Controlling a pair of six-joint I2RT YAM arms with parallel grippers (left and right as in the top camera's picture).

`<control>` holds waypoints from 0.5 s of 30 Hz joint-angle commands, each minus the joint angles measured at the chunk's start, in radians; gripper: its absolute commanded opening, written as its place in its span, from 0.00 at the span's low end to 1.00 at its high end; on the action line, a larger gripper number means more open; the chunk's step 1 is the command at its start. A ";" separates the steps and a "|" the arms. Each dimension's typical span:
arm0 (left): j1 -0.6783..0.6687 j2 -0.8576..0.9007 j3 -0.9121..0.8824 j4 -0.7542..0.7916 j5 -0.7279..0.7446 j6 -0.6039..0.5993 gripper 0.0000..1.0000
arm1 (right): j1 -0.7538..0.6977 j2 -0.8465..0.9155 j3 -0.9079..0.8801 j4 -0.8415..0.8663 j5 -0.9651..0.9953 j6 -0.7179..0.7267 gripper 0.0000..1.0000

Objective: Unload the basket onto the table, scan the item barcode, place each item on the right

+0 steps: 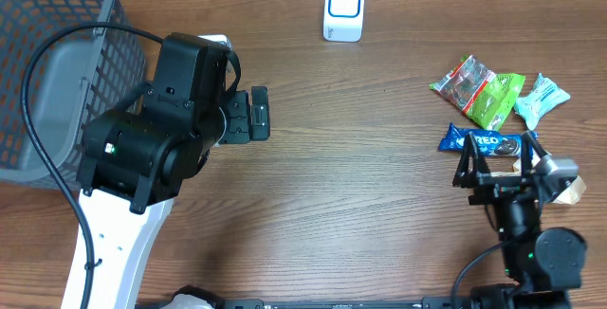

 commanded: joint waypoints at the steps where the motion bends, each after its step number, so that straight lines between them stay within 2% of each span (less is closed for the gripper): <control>1: -0.007 0.006 0.004 0.000 -0.013 0.026 1.00 | 0.004 -0.060 -0.103 0.051 0.011 -0.013 1.00; 6: -0.007 0.006 0.004 0.000 -0.013 0.026 1.00 | 0.005 -0.159 -0.246 0.130 0.011 -0.012 1.00; 10: -0.007 0.006 0.004 0.000 -0.013 0.026 1.00 | 0.020 -0.230 -0.261 0.050 0.032 -0.013 1.00; 15: -0.007 0.006 0.004 0.000 -0.013 0.026 1.00 | 0.021 -0.233 -0.261 -0.002 0.049 -0.012 1.00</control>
